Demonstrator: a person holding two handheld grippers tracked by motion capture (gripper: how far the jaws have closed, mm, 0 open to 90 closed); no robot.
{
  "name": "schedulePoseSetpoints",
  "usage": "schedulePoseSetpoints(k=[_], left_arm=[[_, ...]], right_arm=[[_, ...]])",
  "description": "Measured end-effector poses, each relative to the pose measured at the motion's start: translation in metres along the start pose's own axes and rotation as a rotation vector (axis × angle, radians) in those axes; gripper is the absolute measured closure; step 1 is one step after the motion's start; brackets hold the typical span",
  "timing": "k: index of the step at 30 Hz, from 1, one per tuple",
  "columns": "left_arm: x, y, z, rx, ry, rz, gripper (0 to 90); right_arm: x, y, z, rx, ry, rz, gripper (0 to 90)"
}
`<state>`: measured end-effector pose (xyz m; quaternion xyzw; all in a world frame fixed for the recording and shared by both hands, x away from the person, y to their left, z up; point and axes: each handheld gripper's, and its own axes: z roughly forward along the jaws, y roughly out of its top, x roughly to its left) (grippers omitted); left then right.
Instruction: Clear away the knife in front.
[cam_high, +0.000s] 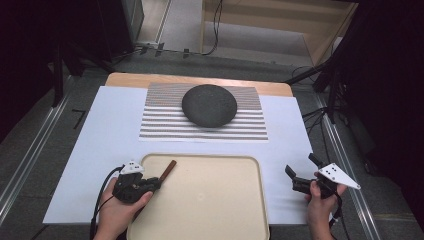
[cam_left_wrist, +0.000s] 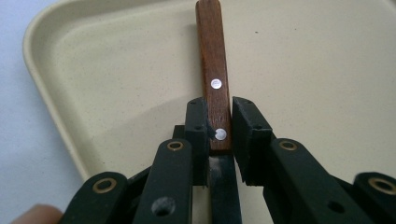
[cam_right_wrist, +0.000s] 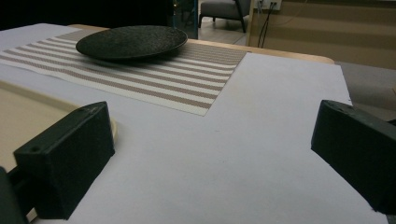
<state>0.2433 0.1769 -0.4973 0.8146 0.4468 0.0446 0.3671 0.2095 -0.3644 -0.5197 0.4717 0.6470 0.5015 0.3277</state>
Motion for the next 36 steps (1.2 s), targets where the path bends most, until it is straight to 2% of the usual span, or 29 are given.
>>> schedulePoseSetpoints(k=[4,6,8,9,11,14,15,16,19,24,25,27,36], left_arm=[[0.002,-0.001,-0.001,-0.015,0.032,0.014,75.1],[0.005,-0.001,-0.002,-0.053,0.017,0.023,67.9],[0.005,0.001,-0.004,-0.095,0.010,0.047,65.9],[0.004,0.003,-0.005,-0.106,-0.010,0.064,67.0],[0.000,0.007,-0.004,-0.109,-0.047,0.105,78.0],[-0.007,0.014,0.004,-0.096,-0.060,0.168,89.4],[-0.007,0.014,0.004,-0.096,-0.060,0.168,89.4],[-0.008,0.016,0.011,-0.089,-0.036,0.197,89.5],[-0.005,0.016,0.017,-0.041,-0.016,0.190,89.8],[0.002,0.015,0.010,0.023,0.007,0.144,90.0],[0.004,0.015,0.008,0.033,0.000,0.137,90.0],[0.007,0.012,0.004,0.033,0.000,0.128,90.0],[0.018,0.005,-0.007,0.045,0.013,0.135,90.0]], right_arm=[[0.000,0.000,0.000,0.000,0.001,-0.003,0.0],[0.000,0.000,0.000,0.000,0.001,-0.003,0.0],[0.000,0.000,0.000,0.000,0.000,-0.003,0.0],[0.000,0.000,0.000,0.000,0.001,-0.002,0.0],[0.000,0.000,0.000,-0.001,-0.001,0.001,0.0],[0.000,0.000,0.001,0.002,-0.002,-0.002,0.0],[0.001,0.000,0.001,0.003,-0.003,-0.003,0.0],[0.001,0.000,0.001,0.004,-0.003,-0.004,0.0],[0.000,0.000,0.000,0.001,-0.003,-0.003,0.0],[0.000,0.000,0.000,0.001,-0.002,-0.003,0.0],[0.000,0.000,0.000,0.002,-0.003,-0.001,0.0],[0.000,0.000,0.001,0.002,-0.003,-0.001,0.0],[0.000,0.000,0.001,0.002,-0.005,0.001,0.0]])
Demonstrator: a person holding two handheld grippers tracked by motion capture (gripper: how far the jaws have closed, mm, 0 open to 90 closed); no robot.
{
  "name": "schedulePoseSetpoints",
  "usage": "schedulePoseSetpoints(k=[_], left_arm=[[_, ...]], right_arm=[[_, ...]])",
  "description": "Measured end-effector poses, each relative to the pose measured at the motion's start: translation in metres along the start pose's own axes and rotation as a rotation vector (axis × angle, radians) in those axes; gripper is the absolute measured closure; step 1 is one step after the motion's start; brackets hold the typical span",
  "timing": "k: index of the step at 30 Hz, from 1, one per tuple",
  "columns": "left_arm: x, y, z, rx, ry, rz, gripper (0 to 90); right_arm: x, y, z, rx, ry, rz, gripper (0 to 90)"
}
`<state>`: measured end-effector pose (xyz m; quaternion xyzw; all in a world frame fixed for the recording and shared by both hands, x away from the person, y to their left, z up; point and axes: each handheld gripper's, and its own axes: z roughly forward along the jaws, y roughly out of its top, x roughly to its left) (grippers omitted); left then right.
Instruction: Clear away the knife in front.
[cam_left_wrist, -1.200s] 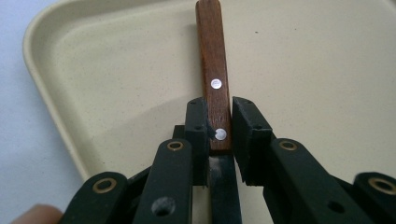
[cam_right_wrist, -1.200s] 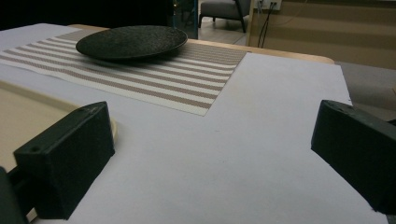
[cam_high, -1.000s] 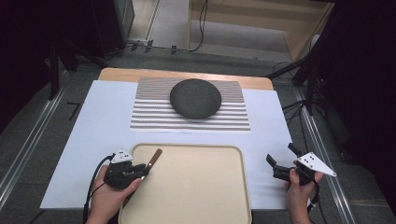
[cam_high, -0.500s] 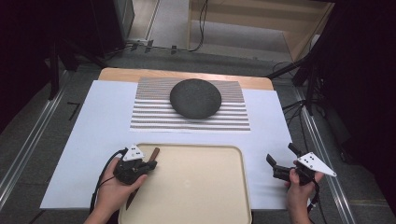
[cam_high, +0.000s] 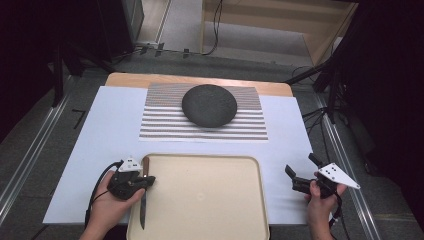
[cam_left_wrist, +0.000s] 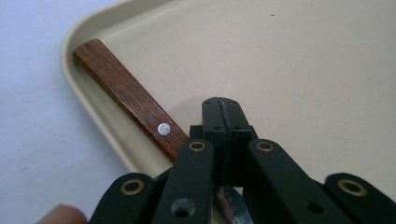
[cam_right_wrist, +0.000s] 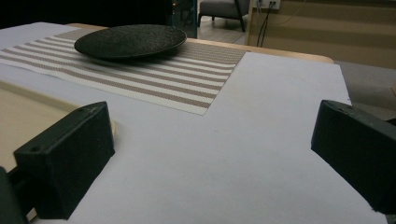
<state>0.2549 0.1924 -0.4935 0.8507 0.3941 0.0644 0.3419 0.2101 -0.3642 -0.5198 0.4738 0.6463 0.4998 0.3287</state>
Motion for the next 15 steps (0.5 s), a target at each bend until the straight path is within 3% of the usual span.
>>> schedulePoseSetpoints(k=[10,11,12,15], left_arm=[[0.0048,-0.0046,-0.0019,-0.023,-0.006,0.012,89.9],[0.0053,-0.0060,-0.0029,-0.056,-0.040,0.010,89.8],[0.0053,-0.0060,-0.0029,-0.056,-0.040,0.010,89.5],[0.0040,-0.0045,-0.0081,-0.120,-0.048,0.022,78.4]], right_arm=[[0.0004,0.0000,0.0000,0.001,0.002,-0.002,0.0],[0.0001,0.0000,-0.0001,-0.001,0.003,-0.002,0.0],[0.0001,0.0000,-0.0001,-0.001,0.003,-0.002,0.0],[0.0005,0.0001,0.0001,0.002,0.003,-0.005,0.0]])
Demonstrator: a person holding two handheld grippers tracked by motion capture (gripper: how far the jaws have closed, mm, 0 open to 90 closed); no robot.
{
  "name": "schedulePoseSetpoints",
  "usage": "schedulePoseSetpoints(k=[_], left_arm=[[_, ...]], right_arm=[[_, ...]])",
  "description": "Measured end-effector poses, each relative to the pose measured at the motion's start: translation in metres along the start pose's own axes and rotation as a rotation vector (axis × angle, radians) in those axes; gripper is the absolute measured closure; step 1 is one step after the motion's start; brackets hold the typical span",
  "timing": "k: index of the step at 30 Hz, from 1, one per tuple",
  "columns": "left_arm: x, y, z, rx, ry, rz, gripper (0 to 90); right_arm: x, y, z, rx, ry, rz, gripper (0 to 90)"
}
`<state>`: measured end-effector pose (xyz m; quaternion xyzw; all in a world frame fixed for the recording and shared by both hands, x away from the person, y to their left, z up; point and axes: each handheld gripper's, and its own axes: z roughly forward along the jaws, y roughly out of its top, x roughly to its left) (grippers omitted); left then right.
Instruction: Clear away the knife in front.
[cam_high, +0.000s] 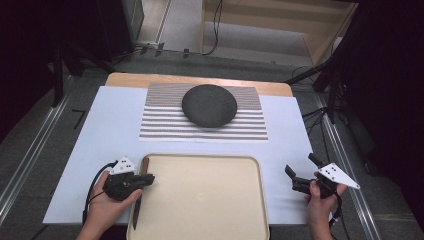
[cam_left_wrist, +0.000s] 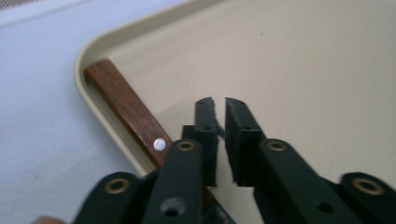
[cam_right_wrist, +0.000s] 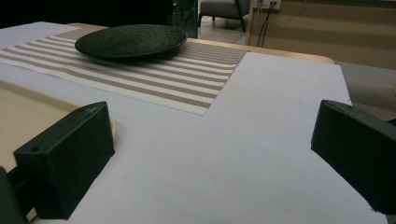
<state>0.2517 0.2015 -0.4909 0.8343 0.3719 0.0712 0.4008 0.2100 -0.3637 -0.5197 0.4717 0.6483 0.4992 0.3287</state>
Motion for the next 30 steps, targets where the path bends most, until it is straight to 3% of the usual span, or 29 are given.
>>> schedulePoseSetpoints(k=[4,10,14,17,21,30], left_arm=[[-0.001,0.002,-0.004,-0.056,-0.018,0.001,62.3],[0.005,0.002,-0.015,-0.182,0.004,-0.009,38.9],[0.009,0.002,-0.021,-0.224,0.020,-0.001,29.0],[0.012,0.001,-0.025,-0.257,0.003,-0.012,15.2],[0.016,0.000,-0.031,-0.287,0.033,0.001,1.6],[0.025,-0.004,-0.039,-0.320,0.077,-0.005,0.0]], right_arm=[[0.000,0.000,0.000,-0.003,0.002,0.002,0.0],[0.000,0.000,0.000,-0.004,0.005,-0.001,0.0],[0.000,0.000,0.000,-0.004,0.004,0.001,0.0],[0.000,0.000,0.000,-0.004,0.004,0.000,0.0],[0.000,0.000,0.000,-0.004,0.005,-0.001,0.0],[-0.001,0.000,-0.001,-0.005,0.007,-0.001,0.0]])
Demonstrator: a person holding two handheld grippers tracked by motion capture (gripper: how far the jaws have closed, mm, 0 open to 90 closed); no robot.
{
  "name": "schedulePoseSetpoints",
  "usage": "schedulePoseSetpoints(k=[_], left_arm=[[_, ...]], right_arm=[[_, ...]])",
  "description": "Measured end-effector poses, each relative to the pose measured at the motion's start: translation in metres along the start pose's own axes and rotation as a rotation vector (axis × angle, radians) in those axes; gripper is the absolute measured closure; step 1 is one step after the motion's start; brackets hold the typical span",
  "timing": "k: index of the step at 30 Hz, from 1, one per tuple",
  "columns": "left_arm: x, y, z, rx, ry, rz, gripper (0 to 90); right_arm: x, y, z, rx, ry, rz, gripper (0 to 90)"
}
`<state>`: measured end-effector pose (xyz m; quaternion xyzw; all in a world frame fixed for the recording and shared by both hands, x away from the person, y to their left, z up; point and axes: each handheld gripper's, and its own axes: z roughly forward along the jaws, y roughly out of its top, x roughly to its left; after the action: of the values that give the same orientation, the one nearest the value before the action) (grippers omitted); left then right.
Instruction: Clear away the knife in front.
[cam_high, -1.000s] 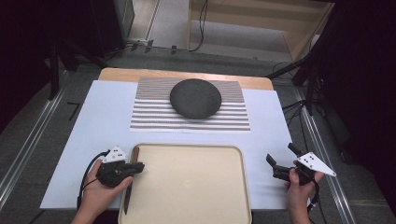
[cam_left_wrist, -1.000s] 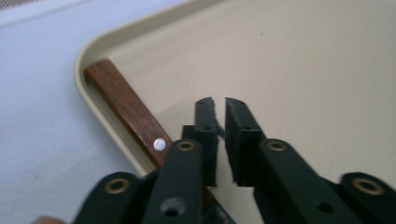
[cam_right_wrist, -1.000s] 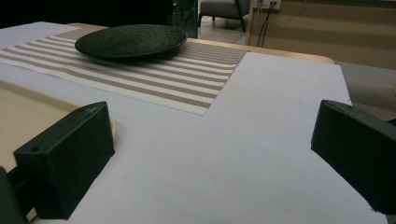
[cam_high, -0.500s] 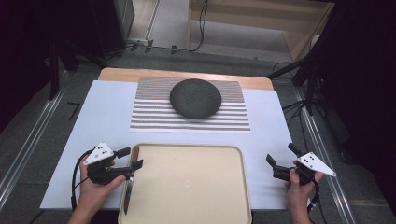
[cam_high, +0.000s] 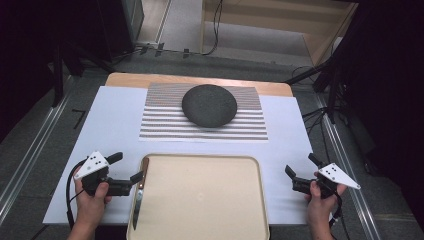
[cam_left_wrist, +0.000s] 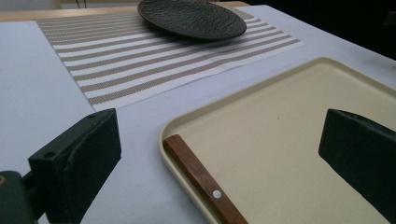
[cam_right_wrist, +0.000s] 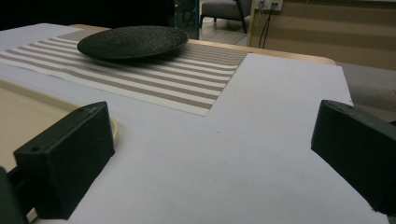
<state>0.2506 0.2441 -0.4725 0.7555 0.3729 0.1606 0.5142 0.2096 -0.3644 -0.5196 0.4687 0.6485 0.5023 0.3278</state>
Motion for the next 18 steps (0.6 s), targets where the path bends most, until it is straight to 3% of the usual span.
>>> schedulePoseSetpoints(k=[18], left_arm=[[0.029,-0.006,-0.019,-0.037,0.093,-0.011,0.0]], right_arm=[[0.000,0.000,0.000,-0.001,0.000,0.001,0.0]])
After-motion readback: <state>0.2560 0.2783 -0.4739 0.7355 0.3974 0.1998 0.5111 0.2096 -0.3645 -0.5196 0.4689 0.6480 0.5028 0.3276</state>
